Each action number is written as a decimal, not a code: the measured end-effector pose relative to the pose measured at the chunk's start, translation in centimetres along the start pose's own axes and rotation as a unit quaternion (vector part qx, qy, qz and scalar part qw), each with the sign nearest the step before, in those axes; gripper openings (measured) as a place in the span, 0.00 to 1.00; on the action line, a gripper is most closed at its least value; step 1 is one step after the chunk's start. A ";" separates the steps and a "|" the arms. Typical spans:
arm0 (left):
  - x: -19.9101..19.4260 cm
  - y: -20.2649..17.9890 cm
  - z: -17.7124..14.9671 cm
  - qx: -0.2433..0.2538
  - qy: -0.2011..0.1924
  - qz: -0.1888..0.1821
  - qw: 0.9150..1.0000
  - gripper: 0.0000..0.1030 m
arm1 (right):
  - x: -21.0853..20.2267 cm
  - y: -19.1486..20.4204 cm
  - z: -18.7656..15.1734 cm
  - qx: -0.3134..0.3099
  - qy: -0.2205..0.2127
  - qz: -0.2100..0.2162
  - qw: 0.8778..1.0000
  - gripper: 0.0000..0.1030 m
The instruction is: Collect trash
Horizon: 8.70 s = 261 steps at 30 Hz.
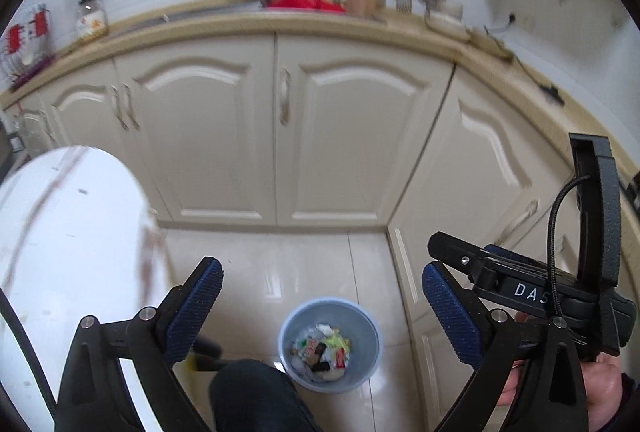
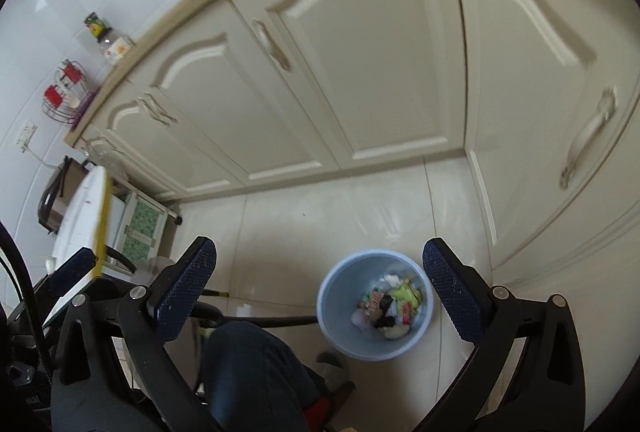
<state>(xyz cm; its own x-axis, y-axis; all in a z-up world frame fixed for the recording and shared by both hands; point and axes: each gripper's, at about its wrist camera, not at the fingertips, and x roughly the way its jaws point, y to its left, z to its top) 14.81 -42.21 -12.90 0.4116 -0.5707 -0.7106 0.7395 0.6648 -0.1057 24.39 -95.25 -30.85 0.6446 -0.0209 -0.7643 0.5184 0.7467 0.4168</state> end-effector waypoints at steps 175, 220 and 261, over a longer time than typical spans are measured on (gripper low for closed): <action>13.3 -1.2 -0.6 0.010 0.137 -0.012 0.990 0.20 | 5.5 -2.0 -3.4 -0.045 0.097 0.016 0.994 0.38; -7.8 -0.4 -1.3 0.012 -0.067 0.072 0.995 0.97 | -3.4 5.1 0.2 -0.040 -0.015 0.010 0.999 1.00; -39.9 -3.4 -22.8 -0.153 -0.279 0.356 0.879 0.99 | -24.2 40.0 -13.3 -0.334 -0.209 0.190 0.899 1.00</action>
<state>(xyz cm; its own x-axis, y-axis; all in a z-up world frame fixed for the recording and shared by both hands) -16.25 -10.72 -0.01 0.9720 -0.0478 -0.2301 0.0458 0.9989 -0.0143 21.99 -56.05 -2.24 0.9309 0.1759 -0.3200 -0.1468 0.9827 0.1130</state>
